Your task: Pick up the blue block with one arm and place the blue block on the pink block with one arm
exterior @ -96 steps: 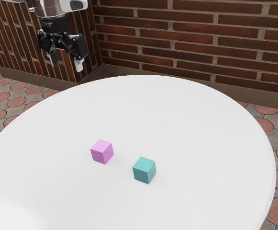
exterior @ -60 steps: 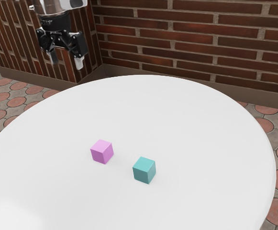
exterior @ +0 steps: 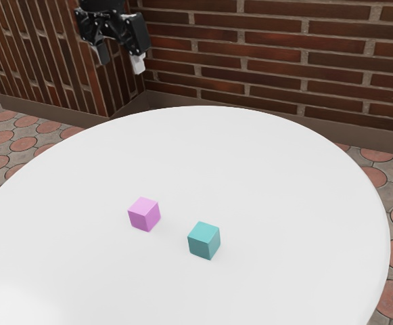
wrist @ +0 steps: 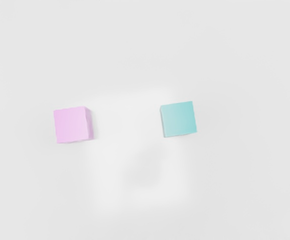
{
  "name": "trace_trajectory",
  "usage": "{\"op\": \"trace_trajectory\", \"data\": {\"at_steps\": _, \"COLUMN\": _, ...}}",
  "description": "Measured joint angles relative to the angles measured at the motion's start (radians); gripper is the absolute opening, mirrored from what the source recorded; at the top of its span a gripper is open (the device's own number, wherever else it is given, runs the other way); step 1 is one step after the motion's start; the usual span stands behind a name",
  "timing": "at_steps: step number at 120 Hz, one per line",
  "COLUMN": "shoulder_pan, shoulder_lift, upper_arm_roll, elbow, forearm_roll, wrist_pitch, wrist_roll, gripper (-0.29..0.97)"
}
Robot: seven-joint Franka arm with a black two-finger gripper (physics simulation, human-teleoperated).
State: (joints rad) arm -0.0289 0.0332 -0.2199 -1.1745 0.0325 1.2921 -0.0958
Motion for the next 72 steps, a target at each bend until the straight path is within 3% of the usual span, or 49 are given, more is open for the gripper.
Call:
{"op": "trace_trajectory", "data": {"at_steps": 18, "shoulder_pan": 0.093, "shoulder_lift": 0.001, "upper_arm_roll": -0.083, "elbow": -0.027, "forearm_roll": 0.037, "wrist_pitch": 0.01, "wrist_roll": -0.001, "gripper": 0.68}}
{"op": "trace_trajectory", "data": {"at_steps": 30, "shoulder_pan": 0.146, "shoulder_lift": -0.073, "upper_arm_roll": -0.114, "elbow": -0.29, "forearm_roll": 0.025, "wrist_pitch": 0.119, "wrist_roll": -0.002, "gripper": 0.68}}
{"op": "trace_trajectory", "data": {"at_steps": 46, "shoulder_pan": 0.104, "shoulder_lift": -0.131, "upper_arm_roll": -0.129, "elbow": -0.533, "forearm_roll": -0.027, "wrist_pitch": 0.293, "wrist_roll": -0.002, "gripper": 0.68}}
{"op": "trace_trajectory", "data": {"at_steps": 72, "shoulder_pan": 0.075, "shoulder_lift": -0.181, "upper_arm_roll": -0.199, "elbow": -0.755, "forearm_roll": -0.094, "wrist_pitch": 0.543, "wrist_roll": -0.002, "gripper": 0.68}}
